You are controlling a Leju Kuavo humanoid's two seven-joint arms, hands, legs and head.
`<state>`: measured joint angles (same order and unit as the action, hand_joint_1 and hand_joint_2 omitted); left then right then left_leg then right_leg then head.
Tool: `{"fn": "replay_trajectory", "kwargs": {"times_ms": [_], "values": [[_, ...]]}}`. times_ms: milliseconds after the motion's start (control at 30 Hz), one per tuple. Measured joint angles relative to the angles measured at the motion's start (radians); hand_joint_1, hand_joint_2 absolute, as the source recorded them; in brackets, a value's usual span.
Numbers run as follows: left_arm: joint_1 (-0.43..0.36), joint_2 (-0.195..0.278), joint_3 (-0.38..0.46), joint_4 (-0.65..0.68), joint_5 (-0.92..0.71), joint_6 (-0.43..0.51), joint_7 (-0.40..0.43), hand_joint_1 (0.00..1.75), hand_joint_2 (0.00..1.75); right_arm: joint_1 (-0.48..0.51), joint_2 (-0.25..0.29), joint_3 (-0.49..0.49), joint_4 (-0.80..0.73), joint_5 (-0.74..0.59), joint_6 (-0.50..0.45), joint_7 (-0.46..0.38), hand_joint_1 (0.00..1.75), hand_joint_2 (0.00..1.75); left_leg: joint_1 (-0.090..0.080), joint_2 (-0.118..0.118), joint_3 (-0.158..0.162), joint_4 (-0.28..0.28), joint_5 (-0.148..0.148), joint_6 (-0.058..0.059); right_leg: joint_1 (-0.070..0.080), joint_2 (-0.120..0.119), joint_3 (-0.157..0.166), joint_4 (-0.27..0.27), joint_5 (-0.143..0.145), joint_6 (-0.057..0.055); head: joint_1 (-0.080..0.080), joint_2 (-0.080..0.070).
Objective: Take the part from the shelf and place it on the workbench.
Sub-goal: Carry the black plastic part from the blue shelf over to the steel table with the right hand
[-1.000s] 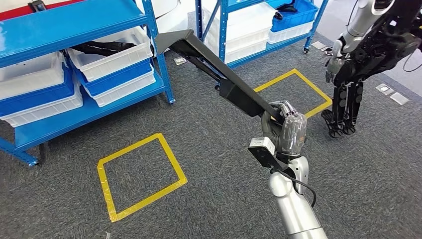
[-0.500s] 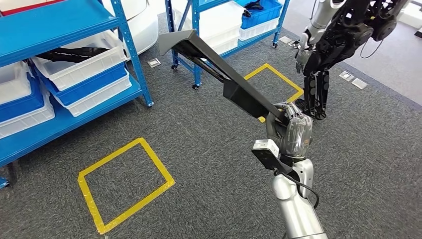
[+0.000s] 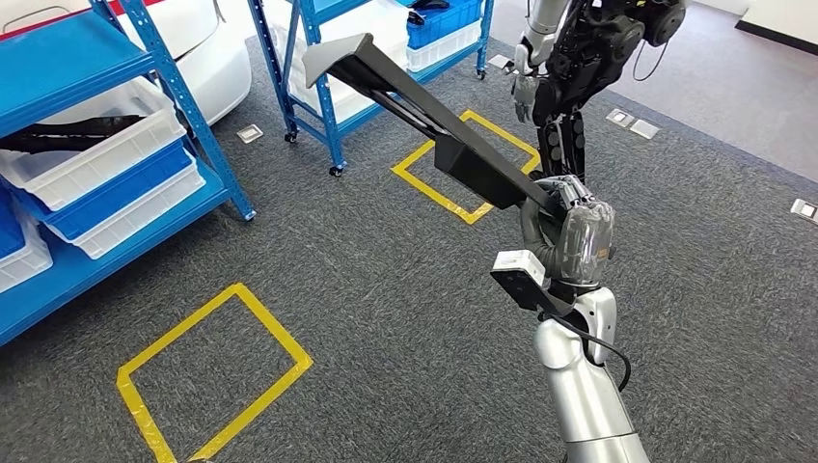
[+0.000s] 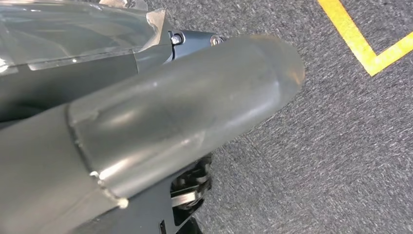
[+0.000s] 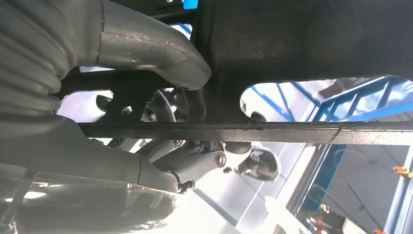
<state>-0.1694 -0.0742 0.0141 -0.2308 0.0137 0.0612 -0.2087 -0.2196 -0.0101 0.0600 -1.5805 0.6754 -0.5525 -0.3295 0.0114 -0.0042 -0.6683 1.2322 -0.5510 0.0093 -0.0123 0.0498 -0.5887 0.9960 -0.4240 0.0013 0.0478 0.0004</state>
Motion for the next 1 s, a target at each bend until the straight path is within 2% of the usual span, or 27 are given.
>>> {"fn": "replay_trajectory", "kwargs": {"times_ms": [67, 100, 133, 167, 233, 267, 300, 333, 400, 433, 467, 500, 533, 567, 600, 633, 733, 800, 867, 900, 933, 967, 1000], "values": [[0.000, 0.002, 0.001, 0.000, 0.000, 0.000, 0.000, 0.00, 0.00, -0.007, -0.002, -0.002, 0.000, 0.001, 0.001, 0.000, 1.75, 1.75, -0.001, -0.034, 0.074, -0.147, 0.069, 0.014, 0.003, 0.017, 0.002, 0.000, 0.001, 0.002, 0.000, 0.000], [-0.001, 0.003, 0.001, 0.000, 0.000, 0.000, 0.000, 0.00, 0.00, -0.010, -0.003, -0.002, 0.000, 0.002, 0.001, 0.000, 1.75, 1.75, -0.002, -0.048, 0.100, -0.200, 0.086, 0.019, 0.003, 0.025, 0.001, 0.001, 0.003, 0.004, 0.000, 0.000], [-0.001, 0.004, 0.001, 0.000, 0.000, 0.000, -0.001, 0.00, 0.00, -0.013, -0.004, -0.003, 0.000, 0.002, 0.001, 0.000, 1.75, 1.75, -0.004, -0.057, 0.112, -0.226, 0.091, 0.022, 0.001, 0.031, -0.002, 0.001, 0.005, 0.008, 0.000, 0.000], [-0.001, 0.005, 0.001, 0.000, 0.000, 0.000, -0.001, 0.00, 0.00, -0.014, -0.005, -0.004, 0.000, 0.002, 0.001, 0.000, 1.75, 1.75, -0.007, -0.056, 0.114, -0.231, 0.090, 0.024, 0.000, 0.038, -0.005, 0.001, 0.008, 0.014, -0.001, 0.000], [-0.002, 0.003, 0.001, 0.000, 0.000, 0.000, -0.001, 0.00, 0.00, -0.016, -0.007, -0.005, 0.000, 0.003, 0.001, 0.000, 1.75, 1.75, -0.008, -0.036, 0.117, -0.242, 0.098, 0.030, -0.001, 0.045, -0.011, 0.001, 0.011, 0.024, -0.002, 0.000], [-0.003, 0.002, 0.001, 0.000, 0.000, -0.001, -0.001, 0.00, 0.00, -0.020, -0.010, -0.005, 0.000, 0.005, 0.001, 0.000, 1.75, 1.75, -0.005, -0.027, 0.120, -0.250, 0.103, 0.034, 0.000, 0.033, -0.021, 0.014, 0.003, 0.025, -0.001, 0.000], [-0.003, 0.001, 0.001, 0.000, -0.001, -0.001, -0.001, 0.00, 0.00, -0.028, -0.014, -0.006, 0.003, 0.007, 0.002, 0.001, 1.75, 1.75, -0.003, -0.016, 0.122, -0.258, 0.108, 0.039, 0.002, 0.015, -0.039, 0.047, -0.014, 0.025, 0.000, 0.000], [-0.002, 0.001, 0.002, 0.000, -0.002, -0.002, -0.001, 0.00, 0.00, -0.041, -0.020, -0.006, 0.009, 0.008, 0.003, 0.003, 1.75, 1.75, -0.002, -0.005, 0.123, -0.262, 0.112, 0.041, 0.001, -0.008, -0.067, 0.102, -0.040, 0.023, 0.002, 0.000], [-0.001, 0.001, 0.002, 0.000, -0.004, -0.004, -0.001, 0.00, 0.00, -0.080, -0.033, -0.006, 0.035, 0.008, 0.011, 0.008, 1.75, 1.75, -0.004, 0.018, 0.119, -0.262, 0.113, 0.044, -0.001, -0.033, -0.133, 0.237, -0.091, 0.024, 0.004, 0.000], [0.000, 0.001, 0.002, 0.000, -0.005, -0.005, -0.001, 0.00, 0.00, -0.103, -0.041, -0.006, 0.056, 0.008, 0.017, 0.010, 1.75, 1.75, -0.005, 0.030, 0.118, -0.262, 0.113, 0.044, -0.004, -0.038, -0.152, 0.279, -0.102, 0.029, 0.004, 0.000], [-0.001, 0.001, 0.003, 0.000, -0.005, -0.005, -0.001, 0.00, 0.00, -0.125, -0.048, -0.006, 0.080, 0.007, 0.022, 0.011, 1.75, 1.75, -0.005, 0.041, 0.117, -0.261, 0.113, 0.043, -0.007, -0.041, -0.152, 0.284, -0.099, 0.037, 0.004, 0.000], [-0.001, 0.000, 0.004, 0.000, -0.005, -0.005, -0.001, 0.00, 0.00, -0.149, -0.054, -0.006, 0.102, 0.007, 0.026, 0.012, 1.75, 1.75, -0.005, 0.050, 0.116, -0.259, 0.112, 0.042, -0.010, -0.047, -0.128, 0.242, -0.079, 0.048, 0.004, 0.000], [-0.001, 0.000, 0.006, 0.000, -0.005, -0.005, -0.002, 0.00, 0.00, -0.173, -0.059, -0.006, 0.124, 0.008, 0.030, 0.012, 1.75, 1.75, -0.005, 0.059, 0.116, -0.255, 0.110, 0.039, -0.013, -0.059, -0.086, 0.168, -0.052, 0.058, 0.004, 0.000], [-0.002, -0.001, 0.009, 0.000, -0.004, -0.005, -0.002, 0.00, 0.00, -0.194, -0.062, -0.005, 0.142, 0.008, 0.032, 0.011, 1.75, 1.75, -0.006, 0.066, 0.115, -0.251, 0.107, 0.034, -0.012, -0.074, -0.046, 0.097, -0.031, 0.062, 0.004, 0.000], [-0.003, -0.001, 0.012, 0.000, -0.004, -0.004, -0.002, 0.00, 0.00, -0.212, -0.063, -0.004, 0.156, 0.008, 0.032, 0.010, 1.75, 1.75, -0.008, 0.072, 0.114, -0.247, 0.104, 0.029, -0.011, -0.085, -0.015, 0.039, -0.015, 0.061, 0.003, 0.000], [-0.003, -0.001, 0.015, 0.000, -0.004, -0.004, -0.002, 0.00, 0.00, -0.226, -0.064, -0.003, 0.169, 0.007, 0.031, 0.007, 1.75, 1.75, -0.011, 0.077, 0.112, -0.244, 0.103, 0.023, -0.009, -0.091, 0.001, 0.010, -0.009, 0.055, 0.003, 0.000], [-0.002, -0.002, 0.022, 0.000, 0.000, -0.004, -0.004, 0.00, 0.00, -0.239, -0.070, 0.000, 0.199, -0.003, 0.025, -0.004, 1.75, 1.75, -0.010, 0.087, 0.108, -0.239, 0.102, 0.010, -0.006, -0.075, -0.002, 0.004, -0.005, 0.032, 0.002, 0.000], [-0.002, -0.003, 0.024, 0.000, 0.000, -0.006, -0.004, 0.00, 0.00, -0.239, -0.072, 0.005, 0.208, -0.011, 0.018, -0.012, 1.75, 1.75, -0.005, 0.060, 0.092, -0.202, 0.076, 0.000, -0.010, -0.061, -0.003, 0.002, -0.001, 0.022, 0.000, 0.000], [0.000, -0.003, 0.026, 0.000, -0.001, -0.009, -0.005, 0.00, 0.00, -0.239, -0.073, 0.013, 0.214, -0.020, 0.011, -0.017, 1.75, 1.75, -0.002, 0.021, 0.041, -0.094, 0.013, -0.007, -0.010, -0.047, -0.004, 0.001, 0.001, 0.015, -0.002, 0.000], [0.002, -0.003, 0.026, 0.000, -0.002, -0.011, -0.006, 0.00, 0.00, -0.238, -0.074, 0.016, 0.217, -0.023, 0.008, -0.018, 1.75, 1.75, -0.001, 0.013, 0.008, -0.026, -0.018, -0.007, -0.009, -0.039, -0.005, 0.001, 0.001, 0.013, -0.002, 0.000], [0.005, -0.002, 0.027, 0.000, -0.003, -0.012, -0.006, 0.00, 0.00, -0.235, -0.074, 0.020, 0.219, -0.026, 0.006, -0.019, 1.75, 1.75, -0.002, 0.010, -0.020, 0.027, -0.035, -0.006, -0.006, -0.029, -0.006, 0.002, 0.002, 0.011, -0.003, 0.000], [0.007, -0.002, 0.027, 0.000, -0.004, -0.013, -0.006, 0.00, 0.00, -0.232, -0.074, 0.022, 0.222, -0.027, 0.005, -0.019, 1.75, 1.75, -0.002, 0.008, -0.033, 0.047, -0.031, -0.002, -0.003, -0.018, -0.007, 0.002, 0.003, 0.009, -0.003, 0.000], [0.009, -0.002, 0.027, 0.000, -0.005, -0.014, -0.006, 0.00, 0.00, -0.230, -0.075, 0.023, 0.223, -0.028, 0.005, -0.019, 1.75, 1.75, -0.002, 0.004, -0.027, 0.028, -0.008, 0.003, -0.001, -0.007, -0.007, 0.002, 0.004, 0.009, -0.003, 0.000]]}}
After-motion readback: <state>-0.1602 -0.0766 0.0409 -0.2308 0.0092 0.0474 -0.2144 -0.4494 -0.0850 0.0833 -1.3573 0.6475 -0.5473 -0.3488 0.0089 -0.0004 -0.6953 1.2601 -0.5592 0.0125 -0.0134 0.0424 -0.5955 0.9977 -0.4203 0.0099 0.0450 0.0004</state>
